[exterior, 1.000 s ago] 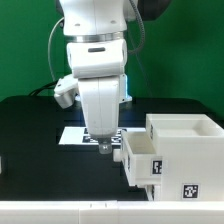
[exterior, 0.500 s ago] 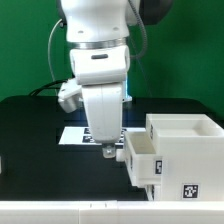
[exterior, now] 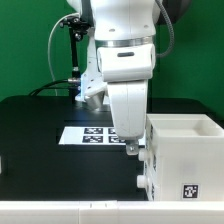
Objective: Assemble drawer
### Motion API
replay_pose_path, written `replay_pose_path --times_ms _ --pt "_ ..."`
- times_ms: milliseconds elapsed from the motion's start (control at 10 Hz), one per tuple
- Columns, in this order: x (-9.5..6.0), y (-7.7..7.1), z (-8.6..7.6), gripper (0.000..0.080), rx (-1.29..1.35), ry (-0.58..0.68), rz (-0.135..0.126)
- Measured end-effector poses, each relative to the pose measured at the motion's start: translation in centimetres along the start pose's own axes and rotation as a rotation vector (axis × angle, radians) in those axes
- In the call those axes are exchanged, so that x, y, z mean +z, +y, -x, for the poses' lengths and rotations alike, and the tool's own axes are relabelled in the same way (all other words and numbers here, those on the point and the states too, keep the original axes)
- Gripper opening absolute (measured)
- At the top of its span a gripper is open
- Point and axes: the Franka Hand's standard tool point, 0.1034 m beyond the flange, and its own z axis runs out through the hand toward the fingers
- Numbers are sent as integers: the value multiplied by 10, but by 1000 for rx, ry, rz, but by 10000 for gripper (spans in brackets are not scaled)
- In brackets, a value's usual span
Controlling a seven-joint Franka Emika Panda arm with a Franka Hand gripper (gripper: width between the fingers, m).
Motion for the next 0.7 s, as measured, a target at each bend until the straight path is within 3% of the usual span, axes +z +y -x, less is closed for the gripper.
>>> replay_pose_path --times_ms 500,700 --pt "-12 8 37 648 -27 -12 15" --pt "-11 8 39 648 -31 -12 15"
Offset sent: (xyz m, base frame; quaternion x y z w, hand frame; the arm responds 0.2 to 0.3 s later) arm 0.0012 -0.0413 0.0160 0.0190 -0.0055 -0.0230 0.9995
